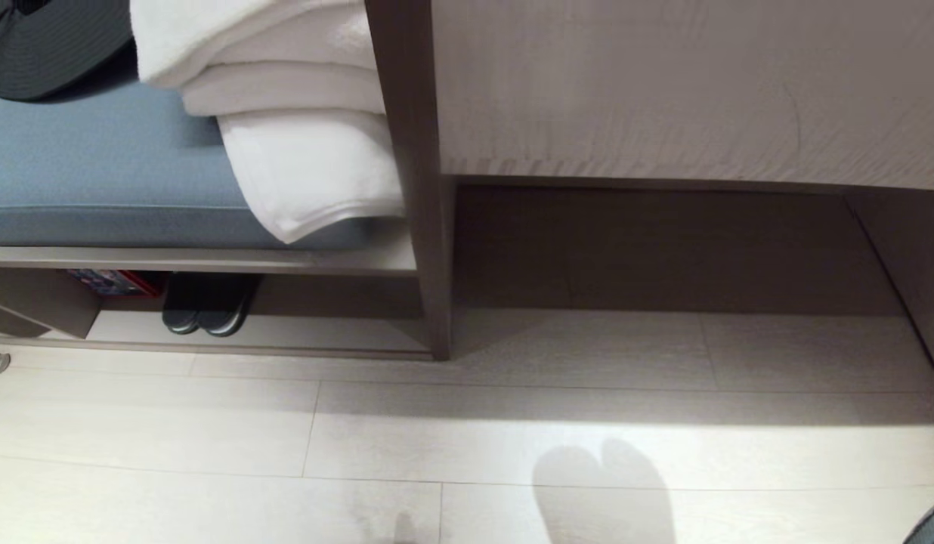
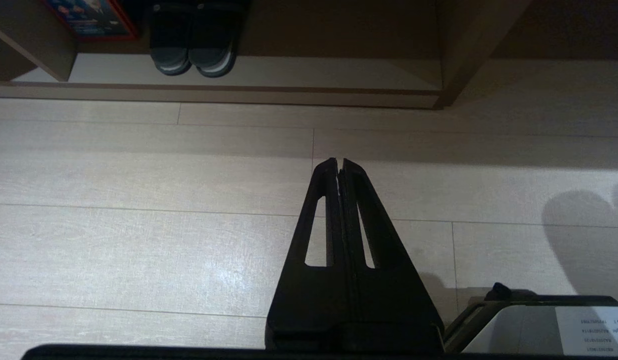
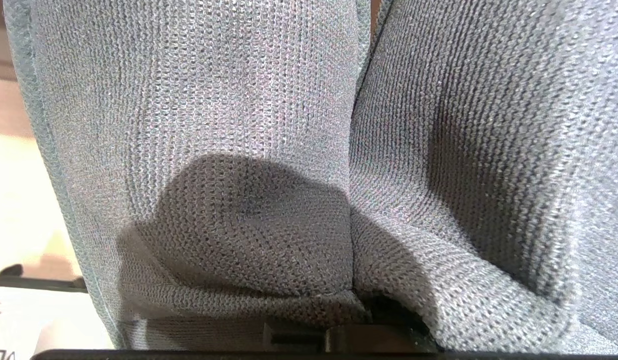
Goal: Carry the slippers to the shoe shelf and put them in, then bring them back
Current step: Place the slippers into the shoe cabinet
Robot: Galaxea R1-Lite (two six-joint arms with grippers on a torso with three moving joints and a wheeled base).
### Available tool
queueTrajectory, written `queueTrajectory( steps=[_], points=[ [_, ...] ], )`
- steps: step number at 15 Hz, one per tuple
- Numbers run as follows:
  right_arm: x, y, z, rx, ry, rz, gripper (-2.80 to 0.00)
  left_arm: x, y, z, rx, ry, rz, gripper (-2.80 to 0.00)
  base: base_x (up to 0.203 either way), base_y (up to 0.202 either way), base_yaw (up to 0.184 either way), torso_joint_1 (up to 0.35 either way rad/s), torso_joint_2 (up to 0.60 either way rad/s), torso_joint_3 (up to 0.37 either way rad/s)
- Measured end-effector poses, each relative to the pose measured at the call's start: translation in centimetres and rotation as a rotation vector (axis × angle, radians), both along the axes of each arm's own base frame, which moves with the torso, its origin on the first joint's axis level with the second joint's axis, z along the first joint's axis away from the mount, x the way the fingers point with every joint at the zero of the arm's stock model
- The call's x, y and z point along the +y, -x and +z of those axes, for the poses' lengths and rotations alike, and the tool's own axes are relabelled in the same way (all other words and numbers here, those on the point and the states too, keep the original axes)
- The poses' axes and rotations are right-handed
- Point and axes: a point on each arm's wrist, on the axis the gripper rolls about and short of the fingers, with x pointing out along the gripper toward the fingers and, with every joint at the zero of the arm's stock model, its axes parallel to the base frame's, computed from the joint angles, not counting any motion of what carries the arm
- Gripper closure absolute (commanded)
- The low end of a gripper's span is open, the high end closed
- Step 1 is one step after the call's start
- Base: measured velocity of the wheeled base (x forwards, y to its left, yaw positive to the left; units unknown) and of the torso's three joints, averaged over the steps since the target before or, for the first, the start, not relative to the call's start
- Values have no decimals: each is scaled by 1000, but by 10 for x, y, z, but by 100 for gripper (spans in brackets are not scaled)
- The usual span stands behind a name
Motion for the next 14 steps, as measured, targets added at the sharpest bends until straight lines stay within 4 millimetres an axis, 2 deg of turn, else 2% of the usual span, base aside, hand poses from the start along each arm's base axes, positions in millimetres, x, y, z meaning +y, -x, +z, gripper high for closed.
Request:
queueTrajectory(
  steps=[14],
  points=[
    [0,0,0,1,-3,-2,0,0,0,0,0,-3,0,0,0,0,0,2,2,203]
  ],
)
